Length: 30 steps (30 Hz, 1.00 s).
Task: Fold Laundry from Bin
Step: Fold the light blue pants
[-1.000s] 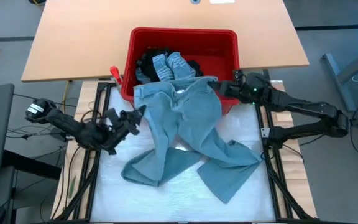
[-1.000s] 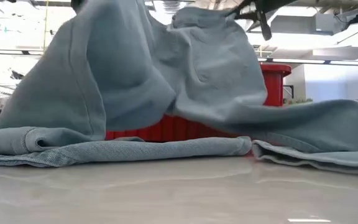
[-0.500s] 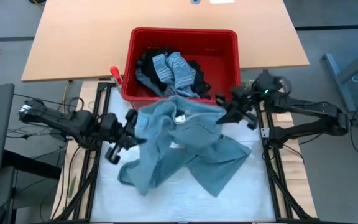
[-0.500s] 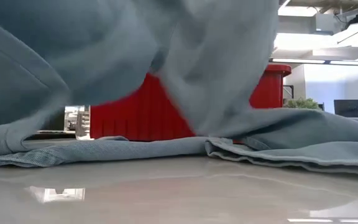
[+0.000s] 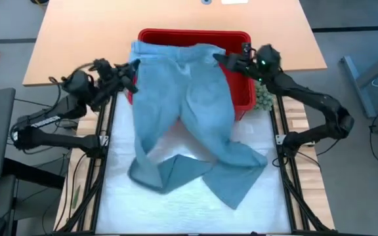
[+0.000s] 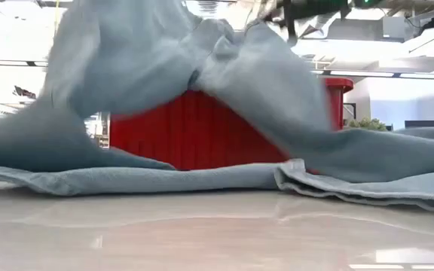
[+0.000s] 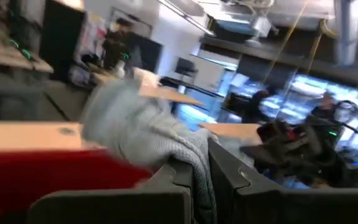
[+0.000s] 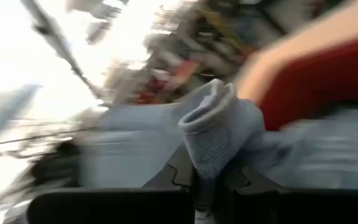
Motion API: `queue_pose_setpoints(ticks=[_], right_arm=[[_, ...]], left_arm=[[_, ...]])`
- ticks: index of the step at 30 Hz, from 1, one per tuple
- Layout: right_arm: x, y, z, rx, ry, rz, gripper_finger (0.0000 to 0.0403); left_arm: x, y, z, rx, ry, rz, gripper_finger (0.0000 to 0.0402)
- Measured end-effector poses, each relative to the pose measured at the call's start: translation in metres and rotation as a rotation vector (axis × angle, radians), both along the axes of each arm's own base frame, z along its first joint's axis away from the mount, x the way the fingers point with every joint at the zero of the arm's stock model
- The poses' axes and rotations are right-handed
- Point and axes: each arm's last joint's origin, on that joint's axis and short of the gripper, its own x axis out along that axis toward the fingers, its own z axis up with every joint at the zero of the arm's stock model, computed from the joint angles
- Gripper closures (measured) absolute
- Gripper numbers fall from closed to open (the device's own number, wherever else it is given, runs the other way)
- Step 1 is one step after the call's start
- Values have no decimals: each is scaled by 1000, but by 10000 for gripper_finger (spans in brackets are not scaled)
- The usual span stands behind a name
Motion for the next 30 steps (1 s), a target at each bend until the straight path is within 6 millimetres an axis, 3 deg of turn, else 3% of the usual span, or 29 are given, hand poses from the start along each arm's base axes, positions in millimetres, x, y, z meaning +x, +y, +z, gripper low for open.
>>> queue_pose_setpoints(ticks=[3, 6, 10, 18, 23, 30], right_arm=[[5, 12, 7, 6, -58, 11, 357], [15, 19, -2, 53, -11, 2, 357], [17, 25, -10, 72, 70, -5, 358], [20, 31, -15, 102, 117, 20, 358], [23, 44, -12, 92, 117, 94, 358], [22, 42, -12, 21, 139, 147, 357]], left_arm=[[4, 3, -2, -65, -39, -147, 397], [21, 4, -13, -152, -12, -195, 397], [55, 1, -28, -210, 15, -262, 397], [125, 2, -55, -224, -112, -342, 397], [150, 7, -71, -271, -177, -387, 397], [179, 10, -85, -321, -169, -489, 397]])
